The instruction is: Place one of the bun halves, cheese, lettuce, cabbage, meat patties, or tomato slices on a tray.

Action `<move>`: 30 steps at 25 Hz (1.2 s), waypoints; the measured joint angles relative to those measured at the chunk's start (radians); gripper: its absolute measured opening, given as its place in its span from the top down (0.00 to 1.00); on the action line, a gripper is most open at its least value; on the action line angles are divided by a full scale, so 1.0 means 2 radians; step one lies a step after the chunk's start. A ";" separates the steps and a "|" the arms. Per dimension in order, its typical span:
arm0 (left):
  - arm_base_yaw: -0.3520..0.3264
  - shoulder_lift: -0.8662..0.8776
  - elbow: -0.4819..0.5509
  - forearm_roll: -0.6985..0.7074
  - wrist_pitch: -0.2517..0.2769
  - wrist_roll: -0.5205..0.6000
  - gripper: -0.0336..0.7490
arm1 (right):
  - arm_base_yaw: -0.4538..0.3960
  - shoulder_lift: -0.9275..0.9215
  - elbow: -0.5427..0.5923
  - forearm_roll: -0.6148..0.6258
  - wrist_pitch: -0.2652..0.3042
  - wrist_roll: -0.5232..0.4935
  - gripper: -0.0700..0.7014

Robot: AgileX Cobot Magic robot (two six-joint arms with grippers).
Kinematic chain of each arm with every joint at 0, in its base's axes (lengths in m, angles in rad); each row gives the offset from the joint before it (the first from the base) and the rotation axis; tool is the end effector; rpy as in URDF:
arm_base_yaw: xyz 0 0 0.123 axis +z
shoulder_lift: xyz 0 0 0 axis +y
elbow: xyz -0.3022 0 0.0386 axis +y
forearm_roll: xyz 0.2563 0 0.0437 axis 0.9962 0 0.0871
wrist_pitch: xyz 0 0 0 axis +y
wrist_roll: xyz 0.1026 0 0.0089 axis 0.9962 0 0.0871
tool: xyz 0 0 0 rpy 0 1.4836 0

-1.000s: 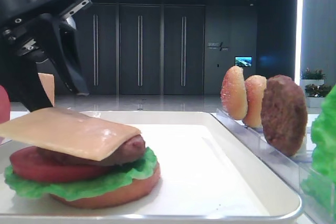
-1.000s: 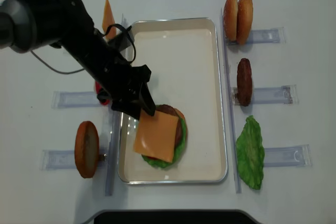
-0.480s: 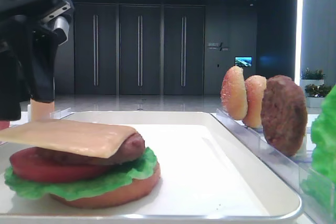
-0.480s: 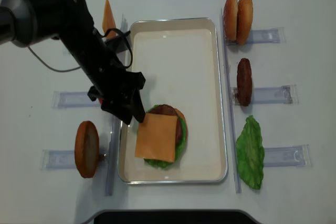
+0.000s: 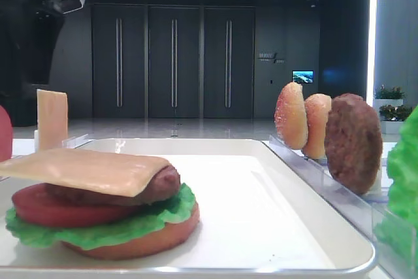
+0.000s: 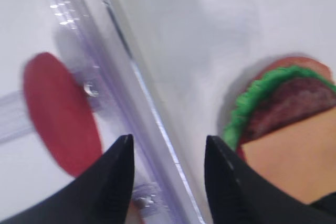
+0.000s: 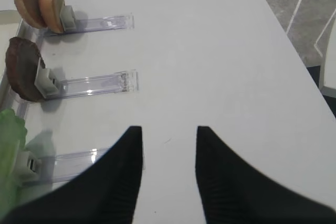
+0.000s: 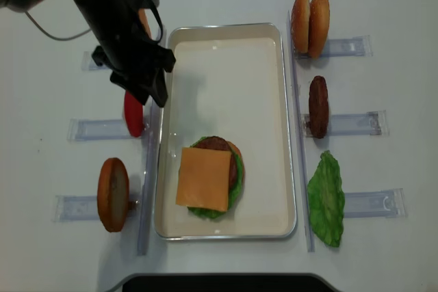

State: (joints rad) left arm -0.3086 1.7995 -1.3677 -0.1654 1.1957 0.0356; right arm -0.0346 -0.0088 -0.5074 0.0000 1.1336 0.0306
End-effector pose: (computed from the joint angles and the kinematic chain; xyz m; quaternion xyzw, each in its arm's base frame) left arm 0.3389 -0.1246 0.2393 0.1420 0.9867 -0.0787 0.0045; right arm -0.0124 0.0004 0.2713 0.0283 0.8672 -0.0010 0.4971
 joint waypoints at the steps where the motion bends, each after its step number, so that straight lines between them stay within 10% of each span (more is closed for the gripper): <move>1: 0.000 0.000 -0.006 0.024 0.001 -0.003 0.52 | 0.000 0.000 0.000 0.000 0.000 0.000 0.59; 17: 0.135 -0.064 -0.011 0.141 0.009 -0.008 0.52 | 0.000 0.000 0.000 0.000 0.000 0.000 0.59; 30: 0.144 -0.196 0.094 0.127 0.011 -0.018 0.54 | 0.000 0.000 0.000 0.000 0.000 0.000 0.59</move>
State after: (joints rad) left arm -0.0211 1.4082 -1.1793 0.0893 1.2172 0.0000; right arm -0.0346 -0.0088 -0.5074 0.0000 1.1336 0.0306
